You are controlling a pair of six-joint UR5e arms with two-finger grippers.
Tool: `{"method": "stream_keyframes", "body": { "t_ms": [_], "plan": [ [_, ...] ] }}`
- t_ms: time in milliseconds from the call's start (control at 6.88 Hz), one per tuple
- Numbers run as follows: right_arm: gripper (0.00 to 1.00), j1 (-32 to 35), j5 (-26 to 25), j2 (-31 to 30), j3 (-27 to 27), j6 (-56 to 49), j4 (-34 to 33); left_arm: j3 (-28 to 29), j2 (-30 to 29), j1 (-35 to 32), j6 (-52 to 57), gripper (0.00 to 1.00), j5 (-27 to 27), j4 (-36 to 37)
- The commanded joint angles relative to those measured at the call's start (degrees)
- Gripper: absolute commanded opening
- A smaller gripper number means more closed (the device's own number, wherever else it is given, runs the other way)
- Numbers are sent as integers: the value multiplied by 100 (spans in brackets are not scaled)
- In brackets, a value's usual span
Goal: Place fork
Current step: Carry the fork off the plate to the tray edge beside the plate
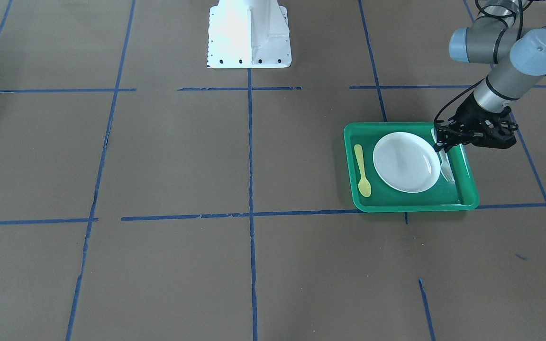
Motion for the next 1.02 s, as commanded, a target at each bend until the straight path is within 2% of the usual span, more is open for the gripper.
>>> {"method": "stream_keyframes", "body": {
  "t_ms": [0,436,582,727,873],
  "plan": [
    [100,0,2,0,0,-7,-1,388,73,-50,334,0,21,-68],
    [100,0,-7,0,0,2,-1,557,20,-23,281,0,-5,-68],
    [100,0,2,0,0,2,-1,549,20,-23,289,35,-14,-68],
    [100,0,-6,0,0,2,-1,531,20,-23,290,99,-14,-77],
    [100,0,2,0,0,2,8,505,20,-32,290,100,-14,-77]
  ]
}}
